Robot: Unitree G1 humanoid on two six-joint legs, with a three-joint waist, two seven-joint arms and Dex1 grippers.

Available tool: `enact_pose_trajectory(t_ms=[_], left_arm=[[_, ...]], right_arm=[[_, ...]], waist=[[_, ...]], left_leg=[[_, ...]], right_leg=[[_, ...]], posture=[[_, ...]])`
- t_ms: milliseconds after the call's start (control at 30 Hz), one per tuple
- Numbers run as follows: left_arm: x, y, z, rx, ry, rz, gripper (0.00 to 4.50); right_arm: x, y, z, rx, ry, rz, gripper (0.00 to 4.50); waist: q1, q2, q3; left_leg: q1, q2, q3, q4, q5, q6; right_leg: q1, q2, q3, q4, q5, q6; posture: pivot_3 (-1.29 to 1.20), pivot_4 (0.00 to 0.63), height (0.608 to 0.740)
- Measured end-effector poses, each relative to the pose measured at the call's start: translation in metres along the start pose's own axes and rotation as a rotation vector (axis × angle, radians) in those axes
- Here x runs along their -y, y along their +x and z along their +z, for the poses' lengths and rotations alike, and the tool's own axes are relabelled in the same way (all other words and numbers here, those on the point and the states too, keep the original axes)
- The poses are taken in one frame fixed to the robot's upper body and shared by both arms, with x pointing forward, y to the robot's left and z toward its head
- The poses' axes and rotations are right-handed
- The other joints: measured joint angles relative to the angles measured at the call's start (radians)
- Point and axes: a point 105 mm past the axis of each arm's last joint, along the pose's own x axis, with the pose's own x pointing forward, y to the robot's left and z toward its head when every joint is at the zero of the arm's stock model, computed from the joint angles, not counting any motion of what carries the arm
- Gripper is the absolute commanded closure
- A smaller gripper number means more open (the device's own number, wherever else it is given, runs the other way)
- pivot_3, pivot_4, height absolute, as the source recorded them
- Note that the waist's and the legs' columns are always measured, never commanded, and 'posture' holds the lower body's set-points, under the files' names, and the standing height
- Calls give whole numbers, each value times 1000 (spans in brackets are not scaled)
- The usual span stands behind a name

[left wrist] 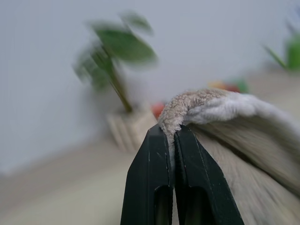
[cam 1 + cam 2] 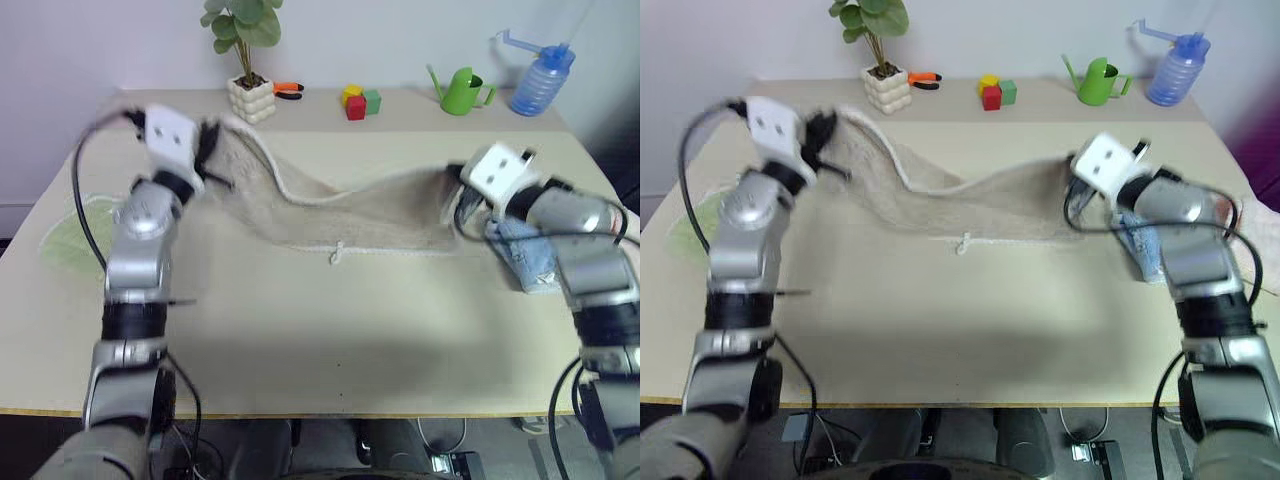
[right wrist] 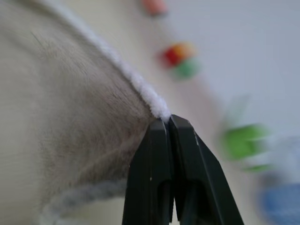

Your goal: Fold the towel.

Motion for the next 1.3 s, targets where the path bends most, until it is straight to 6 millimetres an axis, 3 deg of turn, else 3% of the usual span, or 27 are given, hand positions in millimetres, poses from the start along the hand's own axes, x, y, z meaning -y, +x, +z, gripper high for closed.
enact_pose_trajectory(t_ms=[133,233,300,400,433,600,733,933,1067,1167,1300], left_arm=[[-35,24,47,166,-32,126,4500],[-53,23,53,183,-19,150,4500],[-60,13,46,158,4,121,4500],[-61,-12,20,67,-8,55,4500],[-58,-28,3,0,-12,12,4500],[-30,-130,-72,-395,-94,-202,4500],[-13,-176,-77,-558,-110,-343,4500],[-6,-231,-81,-771,-129,-496,4500],[-5,-243,-81,-810,-163,-526,4500],[-8,-237,-78,-782,-150,-516,4500],[-19,-213,-76,-698,-123,-436,4500]], right_arm=[[51,8,27,73,-46,-184,4479],[70,4,43,130,-48,-237,4479],[69,0,48,157,-45,-206,4479],[57,-11,48,183,-17,-116,4479],[45,-17,45,176,-1,-44,4479],[-53,-60,7,33,189,438,4479],[-92,-94,0,-69,278,685,4479],[-114,-132,-12,-194,372,865,4479],[-109,-135,-8,-183,370,868,4479],[-93,-117,-2,-135,315,769,4479],[-74,-81,-5,-79,242,609,4479]], waist=[[-8,0,0],[-18,0,0],[-24,0,0],[-28,0,0],[-28,0,0],[-23,1,1],[-10,2,1],[1,2,1],[1,2,1],[1,2,1],[0,2,0]], left_leg=[[-10,0,2,-3,1,-1],[-11,0,3,-4,0,0],[-11,-1,3,-4,0,1],[-11,0,3,-2,-1,2],[-10,0,3,-1,-1,2],[-8,2,3,1,-5,9],[-5,2,1,1,-5,8],[-4,3,3,1,-5,9],[-4,3,3,2,-5,9],[-4,4,4,2,-5,9],[-4,4,4,2,-5,8]], right_leg=[[-12,-1,1,-1,1,1],[-14,-1,1,-1,1,1],[-14,-2,1,-1,1,1],[-13,-2,1,0,1,1],[-13,-2,1,1,1,1],[-9,-3,3,0,2,0],[-6,-3,3,0,3,-2],[-5,-3,3,-1,1,-5],[-5,-2,2,-1,1,-5],[-4,-2,2,-2,1,-5],[-5,-2,2,-1,3,-2]], posture=[[0,150,731],[0,150,731],[0,150,731],[0,150,731],[0,150,731],[0,150,731],[0,150,731],[0,150,731],[0,150,731],[0,150,731],[0,150,731]])
